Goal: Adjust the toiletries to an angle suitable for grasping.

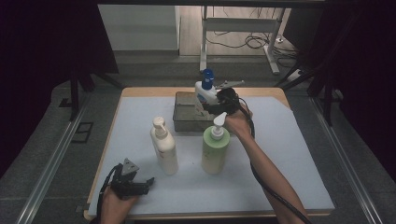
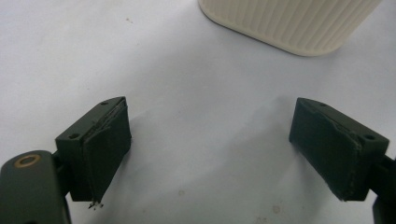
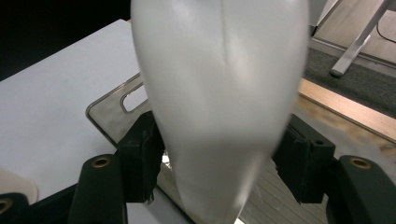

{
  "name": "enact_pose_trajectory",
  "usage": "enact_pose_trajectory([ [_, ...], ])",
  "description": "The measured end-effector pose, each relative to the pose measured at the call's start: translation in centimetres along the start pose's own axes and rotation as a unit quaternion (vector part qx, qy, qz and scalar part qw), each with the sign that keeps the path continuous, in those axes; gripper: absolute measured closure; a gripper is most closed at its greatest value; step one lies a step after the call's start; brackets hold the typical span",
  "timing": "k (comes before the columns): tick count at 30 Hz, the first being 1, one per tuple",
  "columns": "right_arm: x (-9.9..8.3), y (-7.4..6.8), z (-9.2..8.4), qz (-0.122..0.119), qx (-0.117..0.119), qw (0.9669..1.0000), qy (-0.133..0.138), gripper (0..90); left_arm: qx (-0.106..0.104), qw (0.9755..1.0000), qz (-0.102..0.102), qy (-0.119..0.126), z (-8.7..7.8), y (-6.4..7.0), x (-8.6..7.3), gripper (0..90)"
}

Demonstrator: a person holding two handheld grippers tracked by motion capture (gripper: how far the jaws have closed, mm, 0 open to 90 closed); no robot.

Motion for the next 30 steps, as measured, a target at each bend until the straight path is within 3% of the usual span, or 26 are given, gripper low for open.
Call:
enact_pose_trajectory([
  [6,-0.9,0.4,-1.5,0.001,0.017,0.9998,0.003,39.2,0.0,1.0,0.0,0.0,0.0,0.0,0.0,12.6],
  [14,-2.5,0.8,-3.5,-0.001,0.035,0.9994,0.005,48.1,0.0,1.0,0.0,0.0,0.0,0.0,0.0,12.6],
  [19,-3.7,1.9,-3.8,0.009,0.025,0.9997,-0.002,59.0,0.0,1.0,0.0,0.0,0.0,0.0,0.0,12.6],
  [23,-4.3,2.7,-3.2,0.005,-0.009,0.9999,-0.011,72.6,0.001,1.0,0.0,0.0,0.0,0.0,0.0,12.7],
  [30,-4.5,3.3,-1.8,0.009,-0.037,0.999,-0.025,87.2,0.0,1.0,0.0,0.0,0.0,0.0,0.0,12.7],
])
Point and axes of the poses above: each handheld gripper's, and its own axes: z roughly forward along the jaws, x roughly out of its top, y roughly to its right, the point moved 9 cm from there along z, roughly forward along the jaws, and after that the axes turned 9 degrees about -x, right-handed, at the moved point
